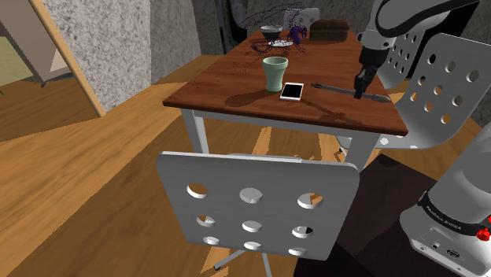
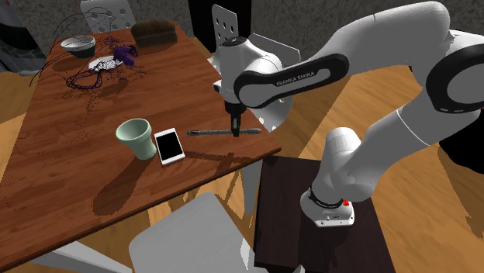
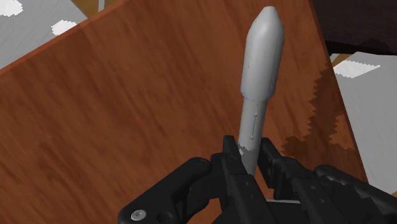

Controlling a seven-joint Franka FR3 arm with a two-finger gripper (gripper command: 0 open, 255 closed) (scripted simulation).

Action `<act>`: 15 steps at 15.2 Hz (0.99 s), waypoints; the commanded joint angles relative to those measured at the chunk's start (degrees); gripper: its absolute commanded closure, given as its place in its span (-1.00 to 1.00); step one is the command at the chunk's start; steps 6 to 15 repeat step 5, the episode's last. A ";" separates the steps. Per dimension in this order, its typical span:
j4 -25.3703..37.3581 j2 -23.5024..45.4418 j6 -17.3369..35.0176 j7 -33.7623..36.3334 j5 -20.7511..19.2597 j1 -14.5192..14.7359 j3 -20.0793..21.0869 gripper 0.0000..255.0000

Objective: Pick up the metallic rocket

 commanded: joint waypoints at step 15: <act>2.73 -0.84 -3.60 0.13 0.25 0.12 0.49 1.00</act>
